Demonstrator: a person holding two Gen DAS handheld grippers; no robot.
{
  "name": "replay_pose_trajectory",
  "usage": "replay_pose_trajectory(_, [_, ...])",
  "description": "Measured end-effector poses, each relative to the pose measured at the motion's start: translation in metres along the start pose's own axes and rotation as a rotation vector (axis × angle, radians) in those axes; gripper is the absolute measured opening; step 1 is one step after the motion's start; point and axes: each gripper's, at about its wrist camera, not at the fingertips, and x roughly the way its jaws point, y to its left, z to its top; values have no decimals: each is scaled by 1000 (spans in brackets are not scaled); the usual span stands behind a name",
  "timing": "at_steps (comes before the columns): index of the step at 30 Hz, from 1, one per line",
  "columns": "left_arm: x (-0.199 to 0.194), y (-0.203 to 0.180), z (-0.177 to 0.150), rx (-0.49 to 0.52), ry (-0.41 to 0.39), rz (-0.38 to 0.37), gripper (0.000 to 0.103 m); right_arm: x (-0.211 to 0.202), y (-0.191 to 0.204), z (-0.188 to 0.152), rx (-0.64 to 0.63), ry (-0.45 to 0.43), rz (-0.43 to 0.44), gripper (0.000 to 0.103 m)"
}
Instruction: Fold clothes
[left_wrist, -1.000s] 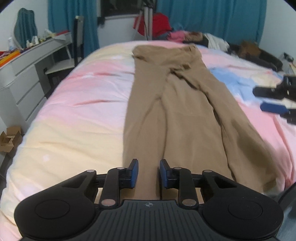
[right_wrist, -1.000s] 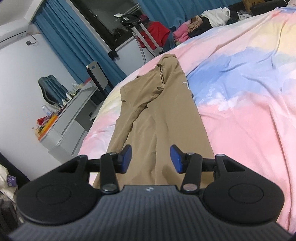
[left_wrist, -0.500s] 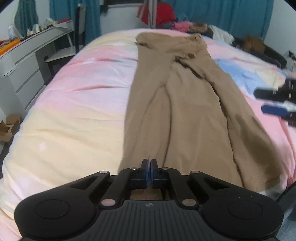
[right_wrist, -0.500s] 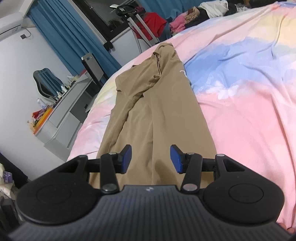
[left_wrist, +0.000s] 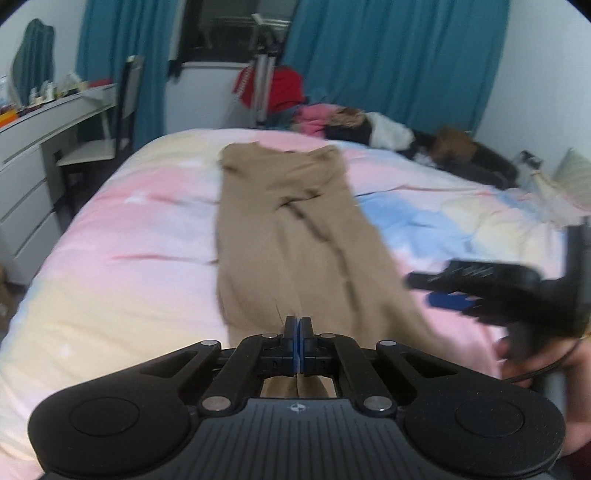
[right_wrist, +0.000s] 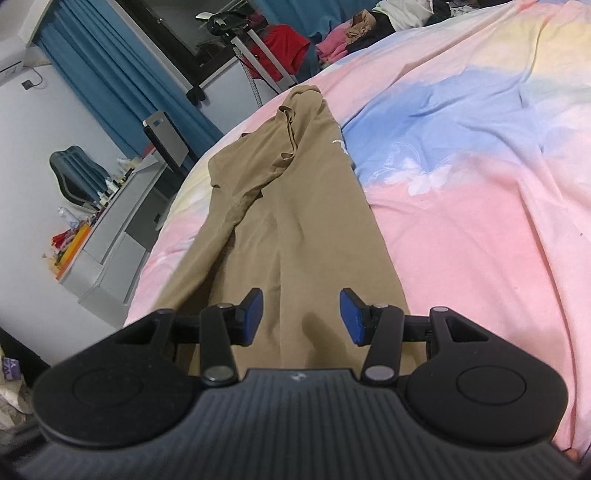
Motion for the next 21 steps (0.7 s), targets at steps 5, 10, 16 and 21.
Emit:
replay_pose_trajectory(5, [24,-27,-4,50,56,-55,1,-1,-6,4,4,-8,-25,50])
replay_pose_trajectory(10, [74,-21,-30,23,187,-58,2,3,-12,4,14,8,-55,50])
replay_pose_trajectory(16, [67,4,-38,-50,173,-73,42,9,-17,3,20,35,-92,50])
replay_pose_trajectory(21, [53,33,-26,-164,99,-71,72,11,-25,2,31,47,-153,50])
